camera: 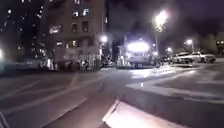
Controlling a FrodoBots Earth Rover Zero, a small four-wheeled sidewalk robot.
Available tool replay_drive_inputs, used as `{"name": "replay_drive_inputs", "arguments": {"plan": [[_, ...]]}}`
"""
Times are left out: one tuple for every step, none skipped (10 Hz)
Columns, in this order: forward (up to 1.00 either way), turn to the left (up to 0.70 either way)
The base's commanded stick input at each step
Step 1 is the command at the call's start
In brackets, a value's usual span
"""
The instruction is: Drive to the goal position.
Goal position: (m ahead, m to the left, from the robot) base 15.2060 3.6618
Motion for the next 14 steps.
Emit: {"name": "replay_drive_inputs", "arguments": {"plan": [[0.70,0.00],[0.70,0.00],[0.70,0.00],[0.70,0.00],[0.70,0.00],[0.70,0.00],[0.70,0.00],[0.70,0.00],[0.70,0.00],[0.70,0.00],[0.70,0.00],[0.70,0.00],[0.70,0.00],[0.70,0.00]]}}
